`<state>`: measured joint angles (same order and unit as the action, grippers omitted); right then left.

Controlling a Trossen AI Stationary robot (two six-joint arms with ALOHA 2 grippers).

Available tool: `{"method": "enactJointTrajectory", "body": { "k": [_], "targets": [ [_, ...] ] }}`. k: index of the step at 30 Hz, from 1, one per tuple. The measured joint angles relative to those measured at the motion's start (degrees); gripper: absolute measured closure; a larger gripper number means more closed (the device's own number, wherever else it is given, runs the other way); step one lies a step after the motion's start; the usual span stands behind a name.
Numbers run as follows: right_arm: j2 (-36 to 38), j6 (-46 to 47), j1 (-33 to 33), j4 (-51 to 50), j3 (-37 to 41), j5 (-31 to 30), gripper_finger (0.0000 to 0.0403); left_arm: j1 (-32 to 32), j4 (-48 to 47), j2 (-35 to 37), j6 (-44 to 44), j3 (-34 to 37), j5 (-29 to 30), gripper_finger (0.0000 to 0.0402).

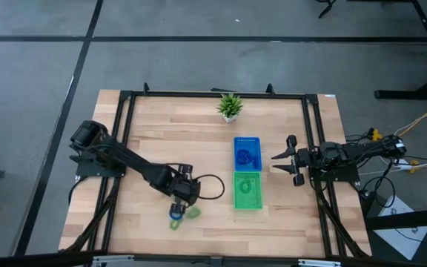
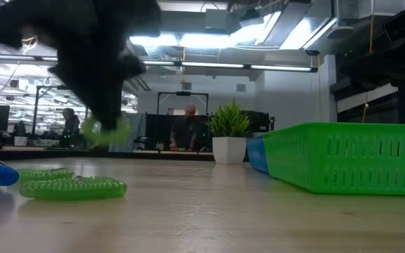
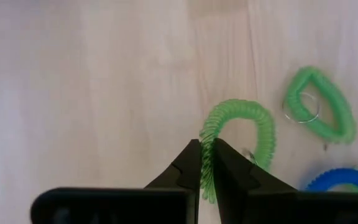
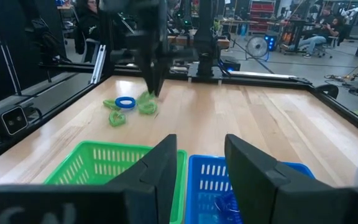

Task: Sort spring keychains
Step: Put the green spring keychain into the green bin

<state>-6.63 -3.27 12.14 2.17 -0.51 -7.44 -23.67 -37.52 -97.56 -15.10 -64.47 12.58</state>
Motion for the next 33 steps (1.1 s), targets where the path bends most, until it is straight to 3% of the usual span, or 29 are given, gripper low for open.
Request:
{"method": "enactJointTrajectory", "body": {
  "k": [17, 26, 33],
  "targets": [
    [0.0, 0.0, 0.0, 0.0, 0.0, 0.0, 0.0267, -3.9, 0.0, 21.6, -2.2, -0.1, 12.8, 0.0380],
    [0.0, 0.0, 0.0, 0.0, 0.0, 0.0, 0.0267, -4.2, 0.9, 22.9, -1.2, -0.1, 16.3, 0.0380],
    [0.0, 0.0, 0.0, 0.0, 0.0, 0.0, 0.0267, -1.0, 10.7, 20.4, 3.4, -0.1, 15.1, 0.0380]
  ]
}}
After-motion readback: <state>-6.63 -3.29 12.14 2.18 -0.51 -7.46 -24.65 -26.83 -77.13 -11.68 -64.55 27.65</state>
